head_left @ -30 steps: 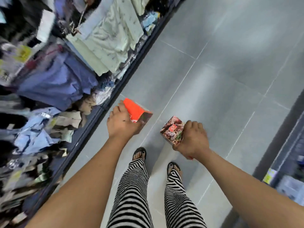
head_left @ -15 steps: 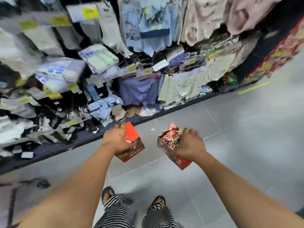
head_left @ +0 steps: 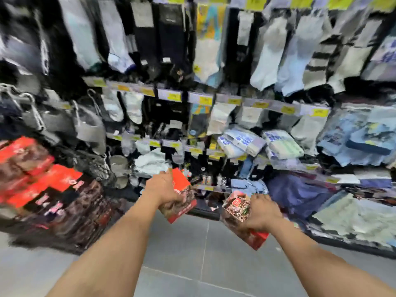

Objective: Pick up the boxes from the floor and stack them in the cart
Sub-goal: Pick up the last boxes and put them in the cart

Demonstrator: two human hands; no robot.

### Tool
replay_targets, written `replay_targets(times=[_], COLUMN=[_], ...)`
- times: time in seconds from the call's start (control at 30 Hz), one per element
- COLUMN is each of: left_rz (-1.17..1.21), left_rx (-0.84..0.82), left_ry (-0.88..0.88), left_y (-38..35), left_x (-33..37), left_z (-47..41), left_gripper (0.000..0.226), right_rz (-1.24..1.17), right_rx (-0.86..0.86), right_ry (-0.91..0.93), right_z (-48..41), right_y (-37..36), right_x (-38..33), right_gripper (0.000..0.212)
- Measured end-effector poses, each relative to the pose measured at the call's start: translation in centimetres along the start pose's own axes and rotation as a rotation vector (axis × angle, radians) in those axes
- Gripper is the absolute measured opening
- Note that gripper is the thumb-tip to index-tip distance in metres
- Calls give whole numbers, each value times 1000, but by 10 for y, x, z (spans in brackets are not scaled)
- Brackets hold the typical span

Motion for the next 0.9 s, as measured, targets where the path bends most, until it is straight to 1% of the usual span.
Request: replay_targets(times=[0.07, 0.17, 0.27, 0.33, 0.43, 0.57, 0.63, 0.73, 0.83, 0.9], left_rz=[-20, -15, -9, -9, 21, 26, 35, 57, 48, 42], left_rx=[40, 137, 253, 289, 313, 371, 400, 421, 416, 409], left_ry=[42, 124, 202, 256, 336, 411, 441, 478, 512, 538], left_y=[37, 84, 120, 137, 160, 184, 194, 205, 214, 218], left_x=[-48, -120, -184, -218, -265, -310, -328, -358, -385, -401], left_z=[5, 22, 48, 66, 88, 113, 121, 122, 113, 103], left_gripper=[82, 78, 77, 77, 74, 79, 80, 88, 91, 92], right_rz=[35, 101, 190, 200, 238, 333, 362, 396, 399, 384], right_rx=[6, 15, 32, 32, 15, 33, 12, 10, -28, -32], right_ry=[50, 156, 275, 332, 421, 503, 525, 549, 563, 589], right_z=[-14, -30, -41, -47, -54, -69, -78, -102, -130, -149], right_y=[14, 34, 52, 62, 73, 92, 100, 111, 125, 139], right_x=[-49, -126, -199, -240, -293, -349, -373, -407, -443, -467], right_gripper=[111, 99, 92, 88, 72, 52, 53, 53, 66, 66])
Point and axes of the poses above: each hand's wrist, its own z-axis away from the middle knuckle, its own y-axis out of the back of the hand, x = y × z, the point moved 4 cm from there along -z, towards the middle knuckle, and after that the axes turned 13 degrees about z, right-handed, at the moved point
